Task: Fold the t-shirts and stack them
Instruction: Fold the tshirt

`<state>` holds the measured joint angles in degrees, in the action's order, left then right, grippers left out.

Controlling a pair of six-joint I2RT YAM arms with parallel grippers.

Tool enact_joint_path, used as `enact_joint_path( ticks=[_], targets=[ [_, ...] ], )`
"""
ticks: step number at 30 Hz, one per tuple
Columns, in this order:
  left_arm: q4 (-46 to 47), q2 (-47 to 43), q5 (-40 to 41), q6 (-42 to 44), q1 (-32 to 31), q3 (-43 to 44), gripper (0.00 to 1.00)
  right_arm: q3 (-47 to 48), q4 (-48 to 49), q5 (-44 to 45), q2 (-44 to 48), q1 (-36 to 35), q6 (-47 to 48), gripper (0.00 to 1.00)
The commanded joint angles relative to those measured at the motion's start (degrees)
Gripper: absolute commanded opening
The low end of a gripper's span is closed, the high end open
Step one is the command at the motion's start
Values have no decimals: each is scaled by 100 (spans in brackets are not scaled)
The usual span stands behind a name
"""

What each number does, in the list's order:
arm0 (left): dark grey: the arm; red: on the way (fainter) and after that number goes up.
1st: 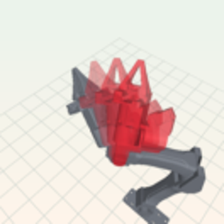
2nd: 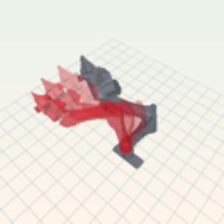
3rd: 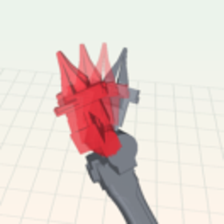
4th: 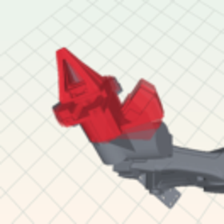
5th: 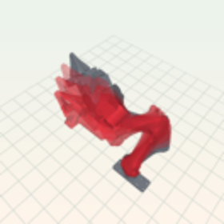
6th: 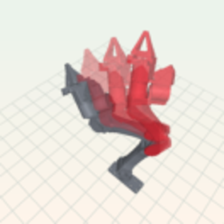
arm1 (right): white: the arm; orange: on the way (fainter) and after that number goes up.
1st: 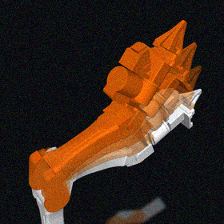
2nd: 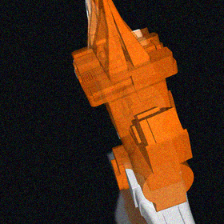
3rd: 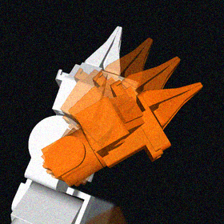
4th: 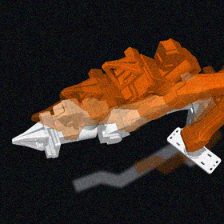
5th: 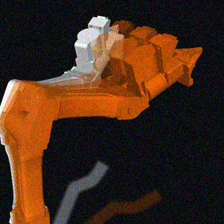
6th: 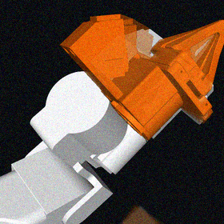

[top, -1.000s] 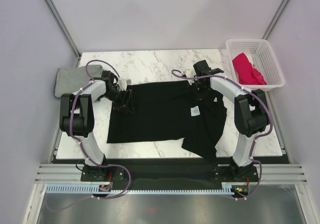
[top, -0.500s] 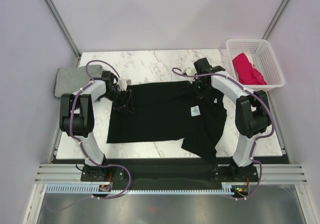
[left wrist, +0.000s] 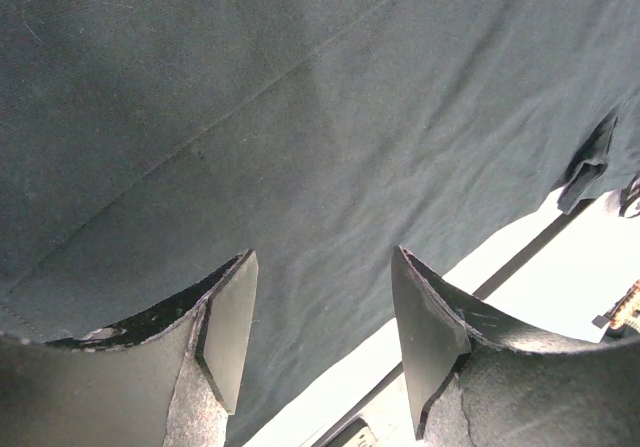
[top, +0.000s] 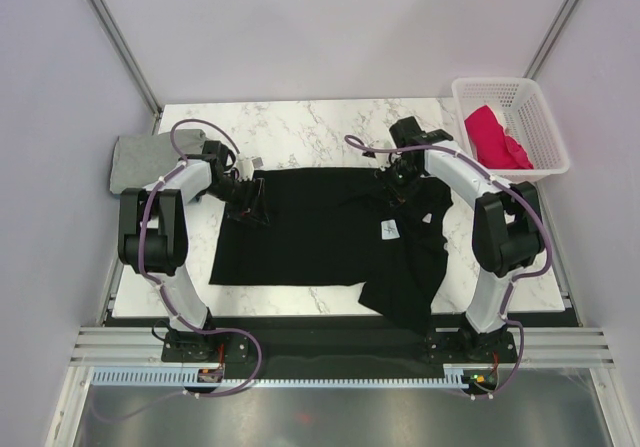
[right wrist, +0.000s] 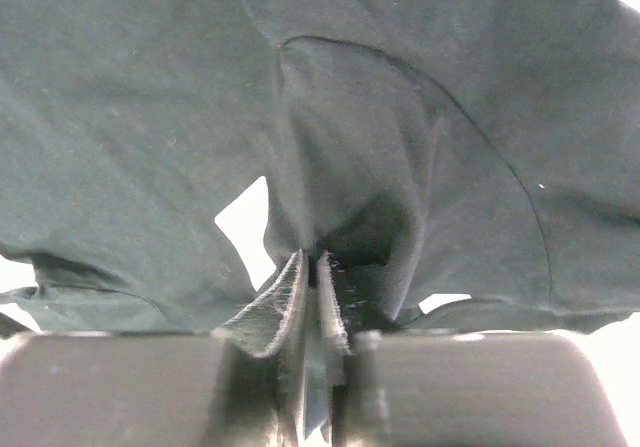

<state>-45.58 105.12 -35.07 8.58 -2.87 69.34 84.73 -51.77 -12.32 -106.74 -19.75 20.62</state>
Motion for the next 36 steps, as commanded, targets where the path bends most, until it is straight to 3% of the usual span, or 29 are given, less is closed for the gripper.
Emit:
enact_joint_path(
  ticks=[1, 6, 8, 13, 18, 24, 36],
  targets=[
    [-47, -255, -167, -137, -3, 62, 63, 96, -193, -551, -84, 94, -41, 20],
    [-39, -238, -141, -128, -3, 9, 63, 631, -966, -2789, -426, 506, 144, 19],
    [-47, -211, -123, -120, -3, 27, 63, 694, -1063, -2952, -505, 690, 162, 18],
    [-47, -97, -132, -155, -3, 115, 63, 685, -590, -1935, -497, 815, 73, 17],
    [-56, -97, -105, -172, -20, 159, 63, 808, -492, -1915, -515, 806, 82, 16],
    [-56, -132, -70, -172, -20, 141, 63, 861, -492, -1766, -602, 788, 65, 25],
    [-47, -141, -61, -146, -20, 106, 63, 527, -317, -1317, -726, 692, 161, 29]
  ],
)
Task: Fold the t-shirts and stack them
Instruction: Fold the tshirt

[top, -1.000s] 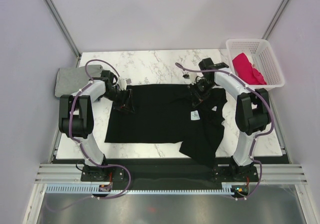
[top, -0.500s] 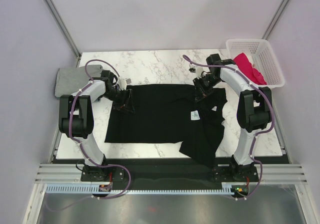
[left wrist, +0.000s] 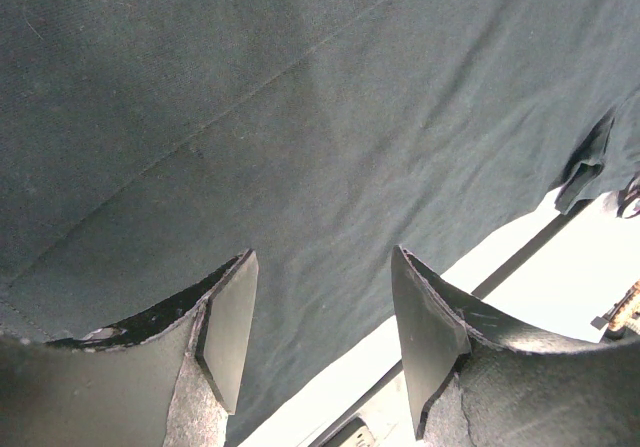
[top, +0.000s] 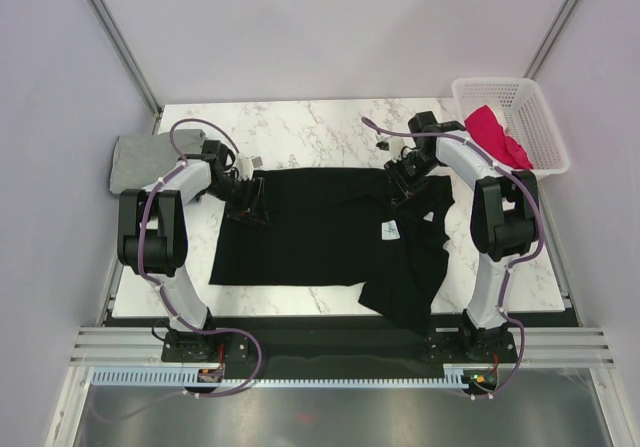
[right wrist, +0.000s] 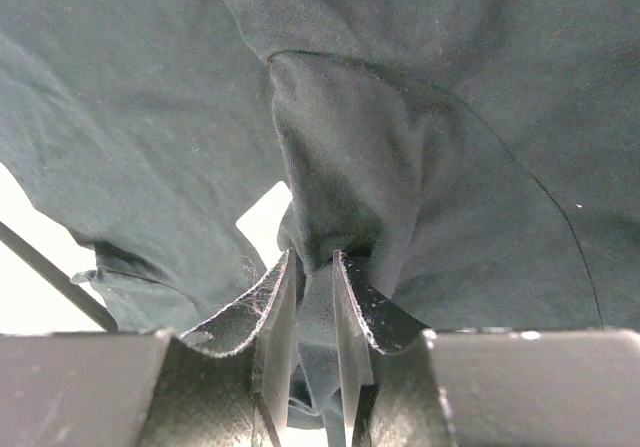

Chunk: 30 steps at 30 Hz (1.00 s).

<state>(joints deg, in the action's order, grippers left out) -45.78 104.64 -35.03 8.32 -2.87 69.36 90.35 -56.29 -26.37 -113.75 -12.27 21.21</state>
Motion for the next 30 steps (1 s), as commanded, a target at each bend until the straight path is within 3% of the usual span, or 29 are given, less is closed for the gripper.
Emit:
enact_joint_path(
  ticks=[1, 11, 27, 30],
  targets=[
    [-28, -93, -66, -120, -20, 95, 63, -43, 136, 88, -24, -65, 94, 29],
    [8, -84, -40, -129, -20, 77, 63, -61, 153, 97, -138, -179, 111, 29],
    [43, -84, -31, -146, -20, 86, 63, 88, 171, 290, 28, -214, 129, 0],
    [43, -102, -31, -155, -20, 77, 63, 158, 128, 220, 177, -223, 24, 0]
  ],
)
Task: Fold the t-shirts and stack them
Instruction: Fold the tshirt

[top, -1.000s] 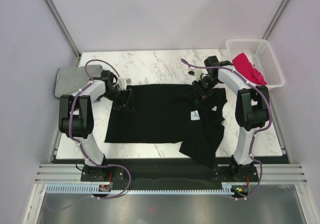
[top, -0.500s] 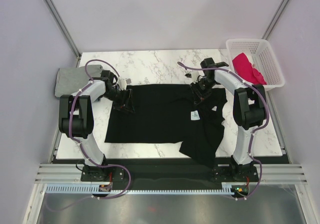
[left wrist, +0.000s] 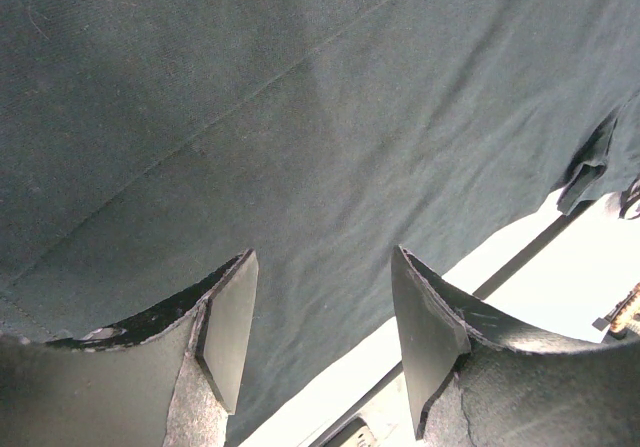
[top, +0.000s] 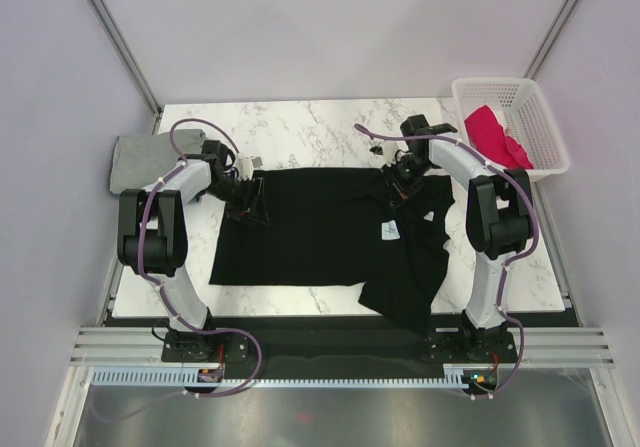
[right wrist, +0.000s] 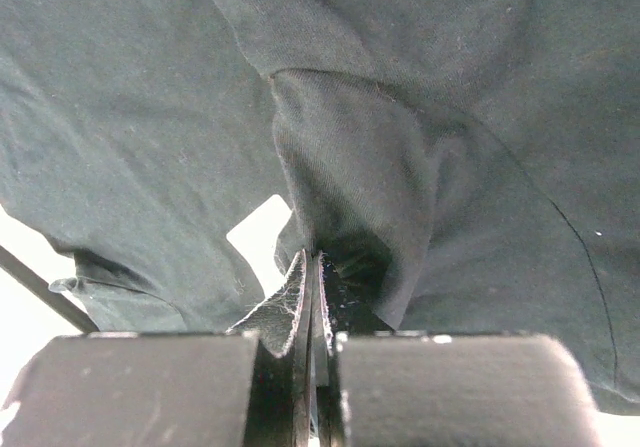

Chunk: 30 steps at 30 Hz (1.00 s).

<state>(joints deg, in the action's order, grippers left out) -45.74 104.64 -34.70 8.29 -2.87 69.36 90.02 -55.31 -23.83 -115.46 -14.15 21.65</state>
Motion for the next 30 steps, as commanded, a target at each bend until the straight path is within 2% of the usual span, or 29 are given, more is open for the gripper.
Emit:
enact_joint_path(
  ticks=[1, 9, 14, 18, 19, 21, 26, 30],
  targets=[
    [47, -110, -63, -153, -20, 77, 63, 218, 20, -60, 418, -44, -38, 0],
    [56, -119, -99, -161, -20, 68, 63, 271, -331, -507, 963, -342, -47, 0],
    [56, -102, -107, -188, -29, 121, 63, -72, -463, -947, 666, -729, -20, 0],
    [3, -163, -90, -170, -29, 139, 63, 156, -463, -1027, 349, -853, -169, 24],
    [-23, -189, -72, -170, -29, 130, 63, 296, -437, -940, 331, -818, -170, 27],
    [-41, -251, -72, -153, -29, 139, 63, 402, -384, -764, 384, -564, -187, 35],
    [-120, -225, -11, -74, -3, 384, 63, 666, 90, -499, 542, 385, -556, 36],
    [-207, 64, -2, -74, 59, 1208, 63, 780, 231, -508, 349, 1071, -706, 36]
  ],
)
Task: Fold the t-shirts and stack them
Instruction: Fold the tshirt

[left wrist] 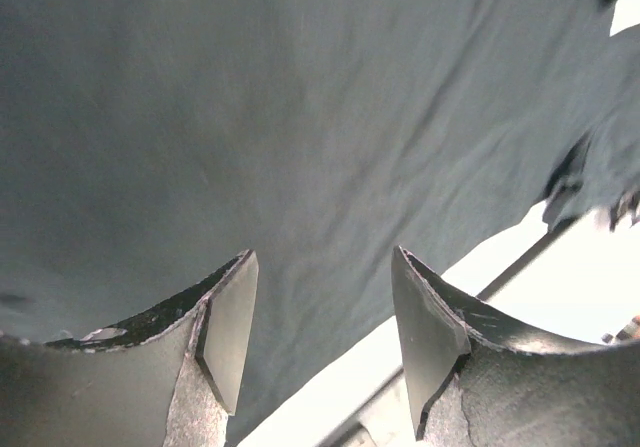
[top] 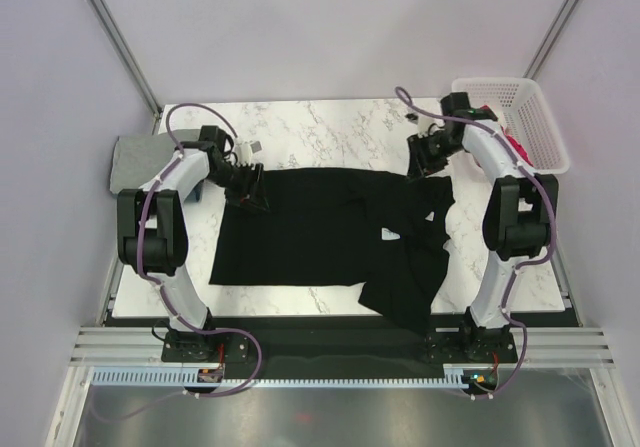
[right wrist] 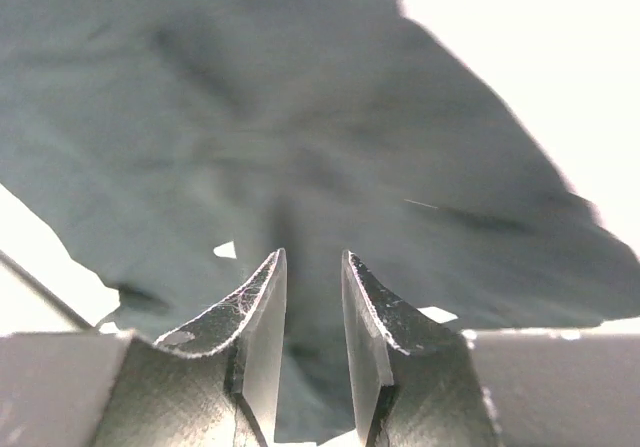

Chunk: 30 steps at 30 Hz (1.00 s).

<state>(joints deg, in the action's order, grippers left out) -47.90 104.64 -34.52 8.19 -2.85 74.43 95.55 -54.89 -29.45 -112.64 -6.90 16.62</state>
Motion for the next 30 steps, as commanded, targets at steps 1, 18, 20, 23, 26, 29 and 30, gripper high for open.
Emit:
enact_joint_path(
  ticks=[1, 18, 20, 23, 26, 29, 30],
  targets=[
    [-52, 318, 50, -45, 65, 869, 63, 254, 190, 54, -12, 416, -212, 37],
    [-396, 2393, 499, 17, 153, 2821, 63, 183, 365, 518, -1198, 970, -431, 35],
    [-422, 2543, 578, -45, 153, 3058, 63, 280, 435, 1027, -1374, 997, -476, 35],
    [-422, 2868, 806, -124, 153, 3427, 63, 587, 602, 1624, -1690, 997, -519, 36],
    [-396, 3132, 973, -98, 153, 3735, 63, 1166, 646, 2090, -2086, 997, -563, 35],
    [-396, 3291, 1105, -54, 153, 3972, 63, 1764, 752, 2382, -2437, 997, -520, 35],
    [-387, 3326, 1149, -19, 153, 4035, 63, 2114, 778, 2452, -2534, 997, -467, 35]
  ],
)
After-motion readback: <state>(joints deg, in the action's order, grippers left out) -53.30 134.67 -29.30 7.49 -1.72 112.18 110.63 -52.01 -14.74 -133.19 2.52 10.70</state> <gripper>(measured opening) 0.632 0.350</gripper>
